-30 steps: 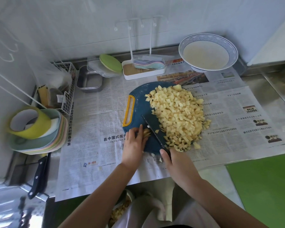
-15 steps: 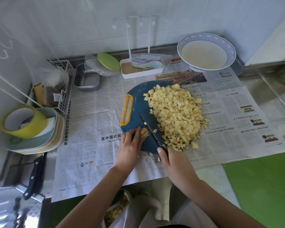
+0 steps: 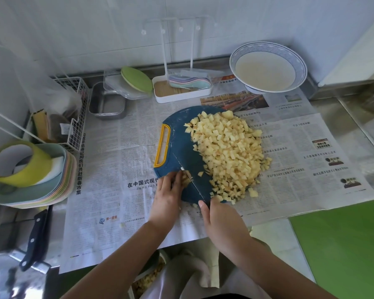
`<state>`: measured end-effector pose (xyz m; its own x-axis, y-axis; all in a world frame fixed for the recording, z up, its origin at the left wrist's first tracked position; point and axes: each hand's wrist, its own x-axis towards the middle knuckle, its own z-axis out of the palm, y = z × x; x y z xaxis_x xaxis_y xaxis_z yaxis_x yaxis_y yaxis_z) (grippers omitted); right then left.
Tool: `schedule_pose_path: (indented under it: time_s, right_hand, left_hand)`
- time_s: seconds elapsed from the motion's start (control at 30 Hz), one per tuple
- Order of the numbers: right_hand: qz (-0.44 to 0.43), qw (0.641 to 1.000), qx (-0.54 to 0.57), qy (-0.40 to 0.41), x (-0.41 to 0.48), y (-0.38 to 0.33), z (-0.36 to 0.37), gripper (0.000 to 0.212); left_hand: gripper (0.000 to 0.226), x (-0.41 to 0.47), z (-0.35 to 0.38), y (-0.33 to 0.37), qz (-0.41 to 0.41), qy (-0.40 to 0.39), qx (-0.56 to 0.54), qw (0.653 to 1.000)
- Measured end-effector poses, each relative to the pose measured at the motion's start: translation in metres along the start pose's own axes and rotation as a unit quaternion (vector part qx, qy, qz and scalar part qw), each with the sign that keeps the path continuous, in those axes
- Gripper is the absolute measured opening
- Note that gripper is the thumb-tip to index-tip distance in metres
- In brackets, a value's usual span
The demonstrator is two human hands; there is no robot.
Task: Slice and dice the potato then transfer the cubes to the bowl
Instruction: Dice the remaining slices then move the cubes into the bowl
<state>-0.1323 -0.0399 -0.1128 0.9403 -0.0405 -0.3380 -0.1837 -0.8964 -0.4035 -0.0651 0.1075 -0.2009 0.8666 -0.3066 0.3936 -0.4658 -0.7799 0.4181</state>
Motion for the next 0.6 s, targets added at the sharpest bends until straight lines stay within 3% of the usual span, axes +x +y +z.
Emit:
schedule_pose_path:
  time_s: [0.27,0.43,0.6]
  right_hand:
    - [0.007,1.000,-0.004,-0.010,0.017,-0.002,0.003,0.042]
    - [0.053,0.981,0.188,0.009,0.030,0.001,0.010,0.046]
    - [0.007,0.980,0.193,0.046,0.011,0.013,0.010,0.040]
  left_hand:
    - [0.065,0.001,-0.001,0.003,-0.009,-0.022,-0.006,1.000]
    - [0.072,-0.002,-0.006,0.005,-0.021,-0.040,-0.014,0.999]
    - [0.074,-0.002,-0.008,0.007,-0.040,-0.040,-0.019,0.998]
